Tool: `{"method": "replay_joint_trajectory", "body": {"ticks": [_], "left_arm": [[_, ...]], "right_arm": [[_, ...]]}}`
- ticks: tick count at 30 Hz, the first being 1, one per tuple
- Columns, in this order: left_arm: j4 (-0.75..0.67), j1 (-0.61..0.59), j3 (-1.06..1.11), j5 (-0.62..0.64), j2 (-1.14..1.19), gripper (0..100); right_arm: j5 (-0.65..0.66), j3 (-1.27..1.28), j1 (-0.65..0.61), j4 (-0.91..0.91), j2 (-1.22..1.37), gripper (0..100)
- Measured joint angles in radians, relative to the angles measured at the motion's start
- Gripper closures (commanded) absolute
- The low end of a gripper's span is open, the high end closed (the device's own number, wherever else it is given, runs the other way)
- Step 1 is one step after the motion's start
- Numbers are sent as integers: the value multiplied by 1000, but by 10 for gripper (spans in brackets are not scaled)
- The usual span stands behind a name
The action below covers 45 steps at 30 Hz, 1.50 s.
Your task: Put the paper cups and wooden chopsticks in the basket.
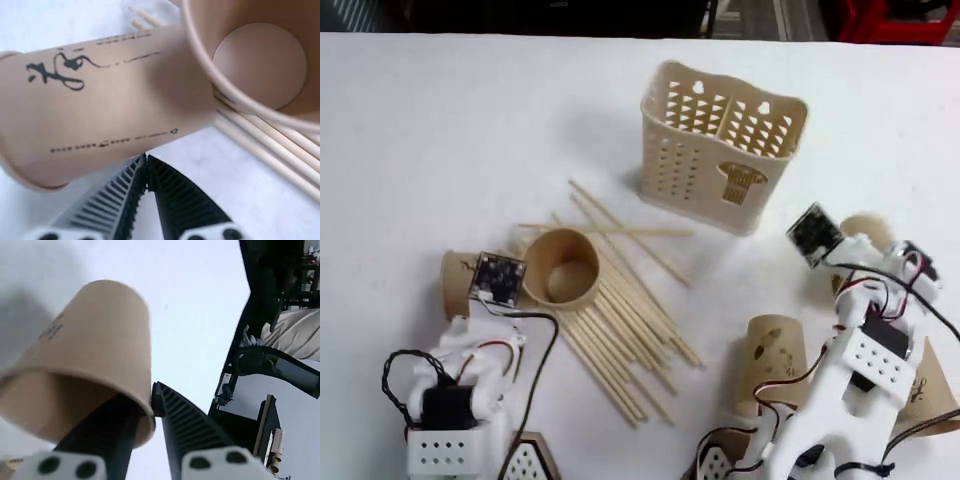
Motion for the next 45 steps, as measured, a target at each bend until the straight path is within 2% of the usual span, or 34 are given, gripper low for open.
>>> {"method": "replay_joint_trajectory", "body": {"ticks": [11,15,23,32,45], "left_arm": [[0,0,0,0,0,976],[0,0,0,0,0,976],[0,0,0,0,0,976],[0,0,0,0,0,976],[0,0,0,0,0,976]], "right_arm": [[-236,-133,21,25,-104,979],[-334,-258,23,163,-144,979],[-522,-664,18,542,-153,979],[-721,-967,-120,786,-97,979],[-1115,-1158,-371,815,118,978]]}}
